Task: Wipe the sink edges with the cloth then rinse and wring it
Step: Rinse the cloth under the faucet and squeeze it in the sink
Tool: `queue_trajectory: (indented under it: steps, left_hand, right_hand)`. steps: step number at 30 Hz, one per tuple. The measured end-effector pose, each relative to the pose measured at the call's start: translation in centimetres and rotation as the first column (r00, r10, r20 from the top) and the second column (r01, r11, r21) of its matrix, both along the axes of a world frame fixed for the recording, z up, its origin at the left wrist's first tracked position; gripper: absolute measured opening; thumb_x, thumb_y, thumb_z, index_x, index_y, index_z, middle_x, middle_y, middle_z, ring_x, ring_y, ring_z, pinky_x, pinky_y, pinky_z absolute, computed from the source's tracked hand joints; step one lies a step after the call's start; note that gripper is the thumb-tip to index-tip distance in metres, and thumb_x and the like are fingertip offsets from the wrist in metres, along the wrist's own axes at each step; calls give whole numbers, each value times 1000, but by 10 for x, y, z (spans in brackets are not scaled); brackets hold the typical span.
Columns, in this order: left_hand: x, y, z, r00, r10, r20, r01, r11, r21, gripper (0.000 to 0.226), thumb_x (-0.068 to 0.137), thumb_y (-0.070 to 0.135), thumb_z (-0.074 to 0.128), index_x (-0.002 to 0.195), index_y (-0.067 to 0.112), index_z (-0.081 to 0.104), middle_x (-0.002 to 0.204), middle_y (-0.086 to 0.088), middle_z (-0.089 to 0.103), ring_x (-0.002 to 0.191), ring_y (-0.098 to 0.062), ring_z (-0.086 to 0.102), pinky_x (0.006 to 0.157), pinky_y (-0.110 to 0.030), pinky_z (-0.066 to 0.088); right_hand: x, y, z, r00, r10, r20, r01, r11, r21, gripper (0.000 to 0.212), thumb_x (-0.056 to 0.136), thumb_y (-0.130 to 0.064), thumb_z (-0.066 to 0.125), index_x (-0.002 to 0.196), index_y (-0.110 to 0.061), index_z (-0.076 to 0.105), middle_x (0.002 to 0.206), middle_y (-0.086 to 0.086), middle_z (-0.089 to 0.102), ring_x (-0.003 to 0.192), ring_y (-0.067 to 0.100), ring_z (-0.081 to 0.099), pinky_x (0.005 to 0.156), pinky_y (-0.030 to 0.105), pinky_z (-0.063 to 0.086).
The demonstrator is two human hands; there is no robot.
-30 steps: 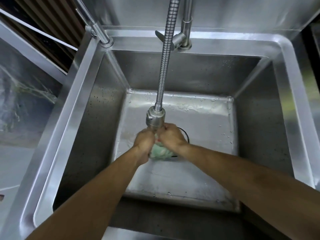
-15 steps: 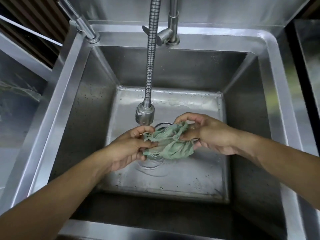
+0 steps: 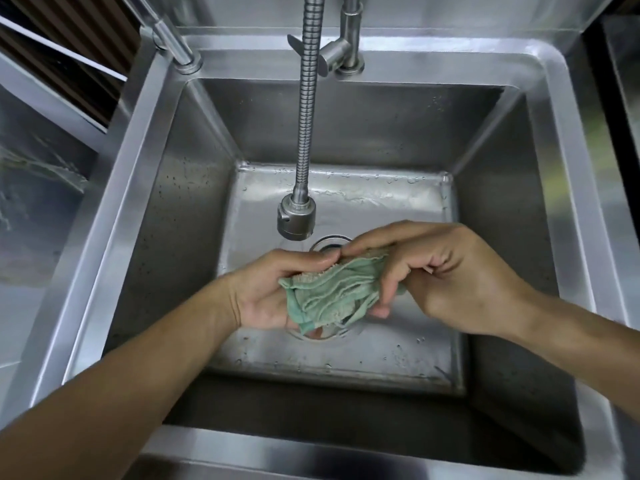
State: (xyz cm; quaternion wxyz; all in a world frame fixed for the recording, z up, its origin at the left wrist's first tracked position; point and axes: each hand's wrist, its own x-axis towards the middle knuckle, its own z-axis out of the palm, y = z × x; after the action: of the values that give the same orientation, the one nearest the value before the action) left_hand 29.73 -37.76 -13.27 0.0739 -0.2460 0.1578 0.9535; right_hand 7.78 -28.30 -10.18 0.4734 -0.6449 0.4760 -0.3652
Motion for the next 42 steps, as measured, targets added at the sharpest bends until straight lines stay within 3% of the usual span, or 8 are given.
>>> queue_trajectory:
  steps: [4, 8, 11, 16, 21, 27, 37, 42]
  left_hand:
    - [-6, -27, 6, 890, -443, 112, 440, 765, -469, 41, 97, 20, 64, 135, 7, 56, 134, -15, 67, 122, -34, 66, 81, -33, 59]
    - [-19, -35, 28, 841, -357, 407, 537, 458, -708, 33, 95, 13, 69, 125, 21, 59, 102, 1, 76, 77, -17, 70, 59, -28, 56]
    - [-25, -31, 38, 880, -211, 425, 445, 54, -894, 29, 95, 9, 70, 119, 22, 60, 85, 19, 67, 74, 1, 62, 69, -16, 50]
    - [-29, -18, 42, 902, -49, 429, 333, -551, -765, 57, 84, 5, 69, 127, 35, 46, 112, 11, 62, 103, -13, 56, 87, -42, 51]
    - [-27, -1, 43, 864, 123, 488, 359, -831, -426, 39, 80, 21, 75, 114, 16, 56, 102, -2, 64, 92, -28, 61, 68, -36, 47]
    - [-33, 9, 30, 671, 226, 706, 710, -470, -524, 16, 88, 31, 58, 76, 23, 51, 72, 3, 50, 72, -26, 56, 63, -32, 43]
    - [-37, 22, 0, 830, 46, 556, 363, 713, -600, 29, 82, 11, 70, 62, 20, 50, 53, 2, 39, 41, -12, 25, 42, -22, 13]
    - [-28, 20, -8, 858, -101, 504, 424, 694, -582, 26, 91, 23, 71, 71, 18, 56, 61, 2, 49, 45, -12, 35, 44, -24, 26]
  right_hand:
    - [-12, -14, 12, 1000, 28, 1, -28, 989, 147, 27, 73, 4, 65, 70, -21, 75, 117, 2, 62, 109, 15, 66, 78, 21, 52]
    - [-39, -39, 13, 903, -155, 400, -114, 812, 573, 30, 73, -12, 66, 102, -20, 67, 115, 11, 65, 98, 27, 65, 71, 28, 56]
    - [-54, -60, 1, 956, -11, 292, -213, 658, 722, 56, 80, -38, 77, 127, -13, 60, 129, 15, 66, 113, 33, 63, 87, 39, 61]
    - [-37, -68, -11, 789, 381, 482, -603, 324, 729, 84, 77, -41, 85, 143, -5, 47, 134, 19, 64, 109, 30, 68, 81, 35, 61]
    - [-10, -64, -7, 869, 439, 228, -422, 416, 806, 25, 83, -17, 84, 93, -10, 62, 72, 0, 55, 65, 12, 50, 49, 22, 48]
    - [27, -52, -2, 661, 403, -633, -110, 886, 450, 7, 83, -29, 69, 85, -24, 65, 76, -6, 67, 72, 18, 65, 60, 29, 53]
    - [20, -48, -33, 419, 71, -905, -346, 934, -87, 15, 91, -21, 63, 104, -17, 58, 93, 4, 65, 76, 33, 67, 60, 35, 37]
    - [25, -45, -37, 359, 88, -929, -377, 925, -58, 24, 96, -23, 60, 119, -18, 55, 104, 4, 64, 90, 29, 67, 62, 35, 39]
